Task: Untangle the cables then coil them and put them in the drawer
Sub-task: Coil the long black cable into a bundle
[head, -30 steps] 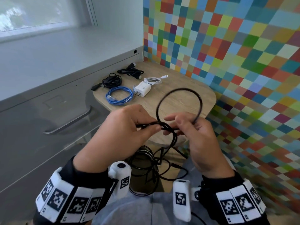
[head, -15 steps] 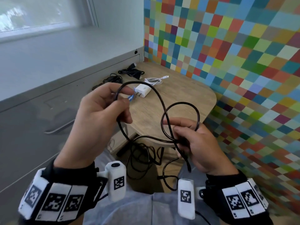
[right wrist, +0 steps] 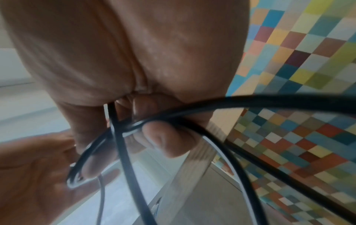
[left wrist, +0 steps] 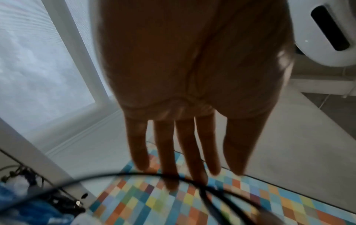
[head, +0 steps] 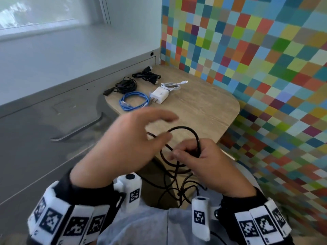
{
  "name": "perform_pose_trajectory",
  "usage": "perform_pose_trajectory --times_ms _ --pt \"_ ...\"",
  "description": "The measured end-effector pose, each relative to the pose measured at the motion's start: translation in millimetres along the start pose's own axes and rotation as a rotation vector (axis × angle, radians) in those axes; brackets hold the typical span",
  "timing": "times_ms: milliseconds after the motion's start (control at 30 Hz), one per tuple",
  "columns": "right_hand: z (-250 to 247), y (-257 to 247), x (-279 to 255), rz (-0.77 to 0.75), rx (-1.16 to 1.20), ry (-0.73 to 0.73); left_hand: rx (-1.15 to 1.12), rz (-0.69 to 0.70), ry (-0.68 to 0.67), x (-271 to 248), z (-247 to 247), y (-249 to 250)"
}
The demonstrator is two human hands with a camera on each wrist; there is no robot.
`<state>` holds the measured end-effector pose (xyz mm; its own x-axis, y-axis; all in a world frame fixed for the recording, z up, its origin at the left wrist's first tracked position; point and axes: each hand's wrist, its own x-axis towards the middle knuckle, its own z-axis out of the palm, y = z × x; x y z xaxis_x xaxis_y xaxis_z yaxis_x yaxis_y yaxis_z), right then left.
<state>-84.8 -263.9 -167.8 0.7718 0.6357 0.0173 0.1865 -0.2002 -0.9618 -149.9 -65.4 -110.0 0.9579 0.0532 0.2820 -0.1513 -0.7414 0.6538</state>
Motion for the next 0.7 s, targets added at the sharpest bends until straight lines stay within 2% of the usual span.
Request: perform_pose_trajectory --times_ms 67,100,233,300,433,500,567,700 --pt "1.2 0.2 1.0 -0.015 -0.003 0.026 0.021 -0.053 -0.147 0.2 9.6 0.5" --pt "0.0 -0.6 1.0 -0.023 0.002 0.053 0.009 -0.083 -0.167 0.5 12.0 -2.0" --pt "-8.8 4.4 0.5 -0.022 0.091 0.18 -0.062 -0.164 -0.076 3.1 10.5 -10.9" --pt "-13.5 10.5 2.4 0.0 0.138 0.248 -0.143 -0.137 0.076 4.0 6.8 -14.3" --pt "-23.6 16.5 3.7 0.074 0.205 0.301 -0.462 -0.055 0.542 6.0 -9.7 -19.3" --pt "-25.8 16.3 3.7 0.089 0.234 0.301 -0.534 -0.071 0.647 5.9 -16.0 -21.4" --pt "-26.0 16.1 3.7 0.074 0.228 0.278 -0.514 -0.109 0.626 5.4 -18.2 -21.3" --pt "-27.2 19.2 3.9 0.004 0.168 0.26 -0.297 -0.199 0.367 5.0 -18.1 -25.9"
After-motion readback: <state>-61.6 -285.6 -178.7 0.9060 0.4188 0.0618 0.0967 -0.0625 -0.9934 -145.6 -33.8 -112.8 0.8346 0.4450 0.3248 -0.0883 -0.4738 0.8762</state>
